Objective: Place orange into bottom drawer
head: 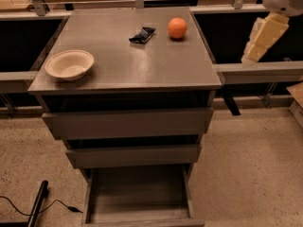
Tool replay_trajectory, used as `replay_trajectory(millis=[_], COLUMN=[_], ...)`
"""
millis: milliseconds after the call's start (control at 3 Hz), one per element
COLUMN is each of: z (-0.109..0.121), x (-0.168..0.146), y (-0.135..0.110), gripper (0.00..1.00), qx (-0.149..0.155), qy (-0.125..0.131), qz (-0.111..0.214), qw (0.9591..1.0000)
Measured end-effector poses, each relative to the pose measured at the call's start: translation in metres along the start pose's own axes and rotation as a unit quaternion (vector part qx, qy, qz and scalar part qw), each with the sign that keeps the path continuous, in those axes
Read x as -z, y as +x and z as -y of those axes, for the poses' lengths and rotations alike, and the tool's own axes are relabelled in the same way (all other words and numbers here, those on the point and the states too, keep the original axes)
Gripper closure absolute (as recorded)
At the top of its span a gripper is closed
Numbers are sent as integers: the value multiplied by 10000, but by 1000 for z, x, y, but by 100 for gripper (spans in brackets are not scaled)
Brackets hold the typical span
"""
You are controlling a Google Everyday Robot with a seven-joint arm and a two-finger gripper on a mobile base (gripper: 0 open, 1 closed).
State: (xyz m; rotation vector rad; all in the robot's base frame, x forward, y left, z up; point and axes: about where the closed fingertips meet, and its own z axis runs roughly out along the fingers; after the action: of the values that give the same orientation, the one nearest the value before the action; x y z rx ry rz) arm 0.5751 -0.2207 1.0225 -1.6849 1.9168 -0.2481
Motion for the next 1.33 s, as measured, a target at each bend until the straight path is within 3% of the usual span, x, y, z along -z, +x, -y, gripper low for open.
replay_trajectory(millis=[333,667,1000,1333], z=[59,111,110,129], x=[-23,-51,-51,-92], y=[-21,-32,-32,-31], gripper=[0,0,0,0], qx=[-39,-456,-453,-821], qy=[372,653,646,851], qz=[568,1005,1003,1167], qw=[9977,9917,9918,9861])
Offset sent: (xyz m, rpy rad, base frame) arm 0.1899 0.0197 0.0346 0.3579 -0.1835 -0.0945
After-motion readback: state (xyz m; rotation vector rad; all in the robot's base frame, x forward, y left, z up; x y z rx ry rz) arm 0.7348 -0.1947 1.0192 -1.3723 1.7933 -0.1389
